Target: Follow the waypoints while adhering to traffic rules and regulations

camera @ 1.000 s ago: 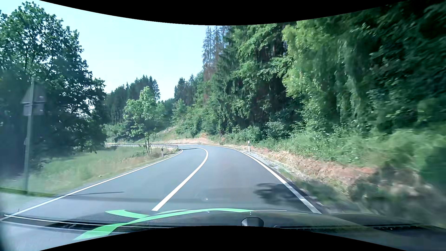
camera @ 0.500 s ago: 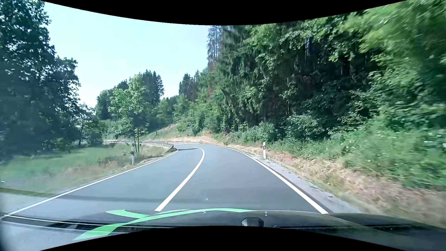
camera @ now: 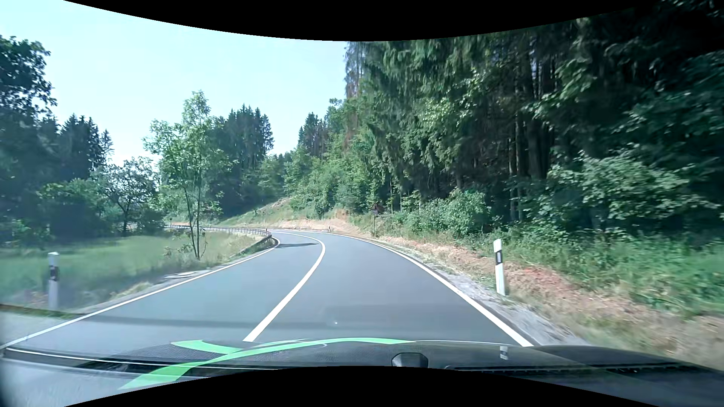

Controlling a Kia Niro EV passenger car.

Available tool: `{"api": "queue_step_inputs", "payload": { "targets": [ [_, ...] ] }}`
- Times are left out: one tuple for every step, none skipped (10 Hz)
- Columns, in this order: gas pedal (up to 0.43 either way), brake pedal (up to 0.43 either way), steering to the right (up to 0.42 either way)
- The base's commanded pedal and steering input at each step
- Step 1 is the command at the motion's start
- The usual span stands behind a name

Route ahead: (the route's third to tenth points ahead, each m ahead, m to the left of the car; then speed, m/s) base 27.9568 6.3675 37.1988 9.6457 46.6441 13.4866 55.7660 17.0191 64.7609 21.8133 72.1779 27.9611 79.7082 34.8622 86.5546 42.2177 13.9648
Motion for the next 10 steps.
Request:
{"api": "queue_step_inputs", "payload": {
  "targets": [
    [0.157, 0.0, -0.033],
    [0.15, 0.0, -0.037],
    [0.15, 0.0, -0.038],
    [0.15, 0.0, -0.038],
    [0.15, 0.0, -0.038],
    [0.15, 0.0, -0.039],
    [0.157, 0.0, -0.042],
    [0.157, 0.0, -0.044],
    [0.157, 0.0, -0.046],
    [0.169, 0.0, -0.048]
  ]
}}
